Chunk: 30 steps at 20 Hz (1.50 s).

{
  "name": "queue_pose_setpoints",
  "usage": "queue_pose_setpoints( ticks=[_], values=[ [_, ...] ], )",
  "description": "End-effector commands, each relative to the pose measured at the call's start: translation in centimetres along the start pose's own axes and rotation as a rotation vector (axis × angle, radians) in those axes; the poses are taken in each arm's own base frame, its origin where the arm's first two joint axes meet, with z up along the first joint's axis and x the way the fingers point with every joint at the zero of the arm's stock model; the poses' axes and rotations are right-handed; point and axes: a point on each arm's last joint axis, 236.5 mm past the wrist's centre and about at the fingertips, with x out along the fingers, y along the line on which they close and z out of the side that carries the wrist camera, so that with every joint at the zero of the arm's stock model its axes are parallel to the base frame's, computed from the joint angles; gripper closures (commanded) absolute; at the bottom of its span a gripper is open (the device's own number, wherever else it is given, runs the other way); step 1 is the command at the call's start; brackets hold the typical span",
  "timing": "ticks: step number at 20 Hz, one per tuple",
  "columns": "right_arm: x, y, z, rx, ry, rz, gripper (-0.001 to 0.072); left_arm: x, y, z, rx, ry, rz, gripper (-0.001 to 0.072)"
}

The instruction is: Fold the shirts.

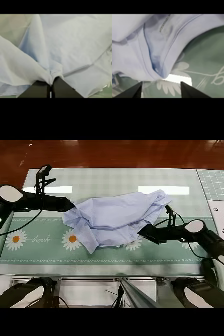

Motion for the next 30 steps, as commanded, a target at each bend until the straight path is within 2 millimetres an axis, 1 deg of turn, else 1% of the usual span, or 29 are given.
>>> queue_pose_setpoints(
  ticks=[1,3,5,6,7,8,9,10,11,12,13,14,15,16,17,18,19,20,21,22,23,24,25,26,27,28,29,30],
  values=[
    [1.6,0.2,0.9,0.072,-0.097,-0.019,0.0161,0.0,0.0,0.0,0.001,0.0,-0.001,0.0683],
    [3.0,0.2,-0.1,0.096,-0.058,-0.022,0.0161,0.0,0.0,0.0,0.001,0.0,-0.001,0.0684],
    [4.8,0.3,-1.1,0.105,-0.031,-0.027,0.0165,0.0,0.0,0.0,0.001,0.0,-0.001,0.0684],
    [5.7,0.6,-1.3,0.118,-0.032,-0.023,0.0166,0.0,0.0,0.1,0.001,-0.002,0.0,0.0684],
    [6.4,0.8,-1.4,0.143,-0.038,-0.016,0.0183,0.0,0.1,0.2,0.001,-0.007,0.003,0.0684],
    [6.9,1.2,-1.4,0.16,-0.047,-0.004,0.025,0.0,0.1,0.3,0.001,-0.013,0.006,0.0684],
    [7.0,1.5,-1.2,0.153,-0.056,0.009,0.0291,0.0,0.2,0.5,0.002,-0.021,0.01,0.0684],
    [7.0,2.0,-1.1,0.129,-0.056,0.021,0.0476,0.0,0.4,0.8,0.002,-0.035,0.016,0.0683],
    [6.8,2.5,-0.8,0.109,-0.053,0.032,0.0683,-0.1,0.5,1.2,0.002,-0.048,0.023,0.0683],
    [6.4,3.4,-0.3,0.08,-0.05,0.054,0.069,-0.1,0.7,1.4,0.002,-0.059,0.028,0.0684],
    [5.7,4.7,0.3,0.021,-0.05,0.083,0.0691,-0.2,0.8,1.5,0.006,-0.062,0.034,0.0684],
    [4.5,6.4,1.1,-0.052,-0.059,0.12,0.0691,-0.3,1.0,1.6,0.019,-0.06,0.045,0.0684],
    [2.8,8.1,2.1,-0.117,-0.079,0.152,0.0691,-0.7,1.0,1.9,0.038,-0.061,0.056,0.0684],
    [0.5,9.9,3.5,-0.187,-0.119,0.176,0.0691,-1.4,1.0,2.4,0.065,-0.07,0.072,0.0684],
    [-2.3,11.5,5.0,-0.258,-0.174,0.19,0.0691,-2.7,0.6,3.4,0.101,-0.094,0.088,0.0684],
    [-5.8,13.1,6.6,-0.33,-0.25,0.198,0.0691,-4.4,0.0,4.6,0.14,-0.131,0.104,0.0684],
    [-9.9,14.8,8.3,-0.384,-0.341,0.205,0.0691,-6.8,-1.1,6.4,0.187,-0.189,0.121,0.0684],
    [-14.1,16.3,9.7,-0.418,-0.441,0.213,0.0691,-9.7,-2.6,8.2,0.236,-0.262,0.134,0.0684],
    [-18.5,17.8,10.7,-0.449,-0.548,0.223,0.0691,-12.8,-4.2,9.9,0.283,-0.334,0.146,0.0684],
    [-23.5,19.4,11.2,-0.479,-0.666,0.23,0.0691,-16.4,-6.2,11.2,0.337,-0.41,0.161,0.0684],
    [-28.2,20.8,11.2,-0.508,-0.777,0.231,0.0691,-19.9,-8.0,12.2,0.386,-0.478,0.179,0.0684],
    [-32.2,21.8,10.8,-0.531,-0.869,0.222,0.0691,-23.6,-9.8,12.7,0.439,-0.542,0.205,0.0684],
    [-36.0,22.7,10.0,-0.551,-0.95,0.207,0.0691,-26.8,-11.3,12.8,0.484,-0.594,0.232,0.0685],
    [-38.9,23.5,8.9,-0.568,-1.009,0.191,0.0691,-29.9,-12.7,12.6,0.513,-0.641,0.255,0.0685],
    [-41.1,24.3,7.4,-0.594,-1.047,0.177,0.0691,-32.8,-14.2,12.1,0.535,-0.683,0.273,0.0685],
    [-42.6,25.1,6.0,-0.628,-1.065,0.162,0.0691,-35.3,-15.7,11.3,0.566,-0.715,0.281,0.0685],
    [-43.7,25.9,4.3,-0.663,-1.068,0.147,0.0691,-37.3,-17.1,10.3,0.583,-0.74,0.28,0.0684],
    [-44.4,26.5,3.0,-0.685,-1.061,0.137,0.0691,-39.2,-18.3,9.2,0.576,-0.765,0.271,0.0684]
  ],
)
